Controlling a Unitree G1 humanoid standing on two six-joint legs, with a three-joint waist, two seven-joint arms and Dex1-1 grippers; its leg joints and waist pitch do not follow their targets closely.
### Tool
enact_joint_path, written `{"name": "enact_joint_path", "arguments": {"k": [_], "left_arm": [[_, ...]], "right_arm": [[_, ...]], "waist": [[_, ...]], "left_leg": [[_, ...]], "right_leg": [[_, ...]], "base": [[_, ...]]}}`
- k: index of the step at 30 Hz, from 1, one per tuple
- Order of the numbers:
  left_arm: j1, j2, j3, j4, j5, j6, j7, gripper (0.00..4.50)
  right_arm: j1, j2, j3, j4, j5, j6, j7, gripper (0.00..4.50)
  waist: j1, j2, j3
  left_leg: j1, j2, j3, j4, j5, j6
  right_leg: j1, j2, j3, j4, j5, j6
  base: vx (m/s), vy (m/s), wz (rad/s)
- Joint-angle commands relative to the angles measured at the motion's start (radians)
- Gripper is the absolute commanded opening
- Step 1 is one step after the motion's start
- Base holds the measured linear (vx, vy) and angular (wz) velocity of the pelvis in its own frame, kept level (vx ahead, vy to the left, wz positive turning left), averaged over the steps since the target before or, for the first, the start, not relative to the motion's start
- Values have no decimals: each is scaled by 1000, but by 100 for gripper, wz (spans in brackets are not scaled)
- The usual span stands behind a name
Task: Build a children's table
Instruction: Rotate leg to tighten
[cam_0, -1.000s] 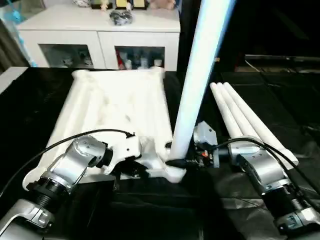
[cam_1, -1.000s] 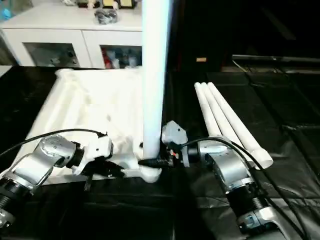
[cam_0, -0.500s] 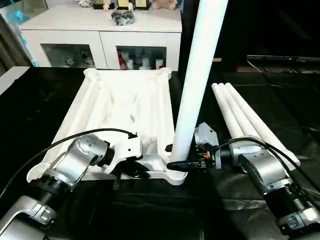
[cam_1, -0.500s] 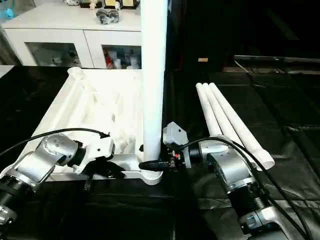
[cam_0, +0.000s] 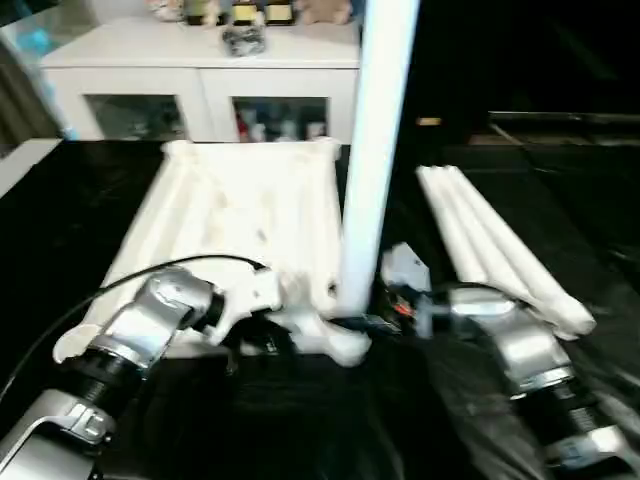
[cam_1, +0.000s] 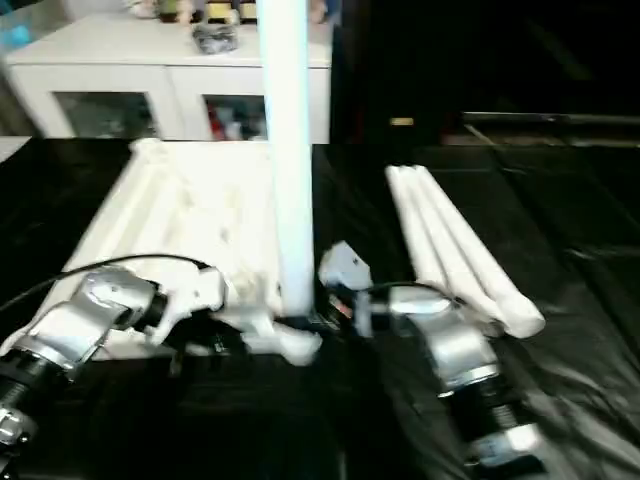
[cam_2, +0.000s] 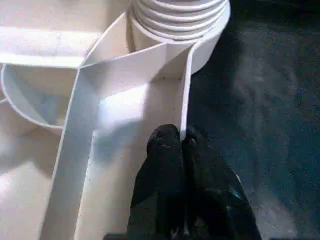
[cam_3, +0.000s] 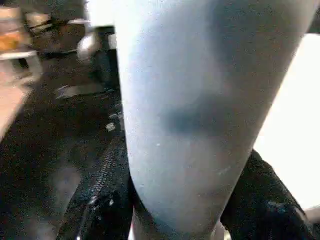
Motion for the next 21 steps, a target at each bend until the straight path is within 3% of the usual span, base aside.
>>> {"name": "enact_joint_path", "arguments": {"k": [1, 2, 3, 4, 5, 7, 8, 10, 11, 13, 16, 18, 19, 20, 21], "left_arm": [[11, -20, 60, -73, -35, 47, 80, 0], [71, -22, 95, -164, -56, 118, 124, 0], [97, -22, 106, -204, -61, 147, 140, 0], [136, -29, 122, -263, -65, 192, 167, 0], [155, -33, 129, -293, -66, 216, 181, 0], [191, -50, 139, -354, -65, 268, 219, 0], [210, -65, 140, -390, -64, 299, 241, 0], [235, -111, 143, -441, -55, 365, 300, 0], [248, -184, 149, -476, -44, 426, 379, 0], [248, -225, 153, -483, -39, 452, 420, 0], [219, -292, 159, -459, -23, 473, 513, 0], [194, -305, 165, -436, -14, 474, 555, 0], [183, -314, 173, -431, -8, 482, 571, 0], [169, -316, 177, -419, -3, 482, 571, 0], [163, -317, 179, -414, -1, 484, 572, 0]], "right_arm": [[38, 16, 38, 100, -62, 50, -73, 189], [31, 43, 6, 130, -62, 55, -147, 189], [26, 54, -2, 144, -65, 53, -174, 189], [17, 72, -13, 167, -71, 51, -215, 189], [11, 81, -17, 180, -74, 50, -236, 189], [-6, 103, -23, 215, -83, 41, -282, 189], [-20, 116, -27, 239, -92, 30, -312, 189], [-48, 146, -45, 279, -94, 25, -370, 189], [-82, 177, -64, 324, -93, 23, -427, 189], [-99, 189, -70, 344, -92, 22, -448, 189], [-119, 207, -76, 363, -89, 18, -466, 189], [-123, 213, -78, 369, -87, 15, -471, 189], [-126, 217, -80, 379, -90, 8, -473, 189], [-126, 218, -82, 389, -94, -1, -472, 189], [-127, 219, -83, 396, -96, -6, -473, 189]], "waist": [[-5, -1, -20], [-11, -9, -19], [-15, -4, -20], [-27, -10, -19], [-37, -4, -16], [-45, -9, -19], [-48, -16, -18], [-50, -14, -21], [-53, -22, -18], [-51, -21, -21], [-48, -24, -24], [-39, -27, -27], [-36, -28, -28], [-34, -20, -30], [-35, -23, -29]], "left_leg": [[-3, 38, -26, -88, -348, -20], [-8, 40, -30, -91, -354, -21], [-8, 42, -31, -92, -359, -26], [-10, 42, -32, -92, -368, -25], [-14, 39, -33, -95, -378, -22], [-11, 37, -31, -91, -379, -17], [-13, 36, -28, -90, -369, -10], [-9, 39, -24, -87, -356, -11], [-12, 39, -23, -88, -341, -10], [-7, 37, -20, -83, -329, -8], [-12, 36, -17, -82, -298, 3], [-7, 34, -12, -77, -273, 12], [-12, 32, -12, -76, -243, 21], [-12, 33, -12, -75, -220, 22], [-13, 32, -10, -74, -216, 24]], "right_leg": [[20, -86, 44, -111, -559, -112], [20, -88, 43, -108, -566, -111], [20, -89, 43, -105, -556, -115], [18, -86, 42, -106, -550, -119], [17, -82, 40, -108, -543, -123], [14, -78, 41, -107, -514, -130], [14, -76, 42, -108, -490, -139], [13, -77, 45, -102, -448, -159], [13, -75, 45, -101, -429, -169], [12, -74, 45, -102, -410, -176], [17, -69, 46, -97, -320, -186], [18, -67, 47, -95, -271, -196], [24, -69, 47, -93, -241, -200], [25, -69, 46, -90, -210, -204], [25, -67, 45, -91, -201, -206]], "base": [[0, 0, 0], [0, 0, 0], [0, 0, 0], [0, 0, 0], [0, 0, 0], [0, 0, 0], [0, 0, 0], [0, 0, 0], [0, 0, 0], [0, 0, 0], [0, 0, 0], [0, 0, 0], [0, 0, 0], [0, 0, 0], [0, 0, 0]]}}
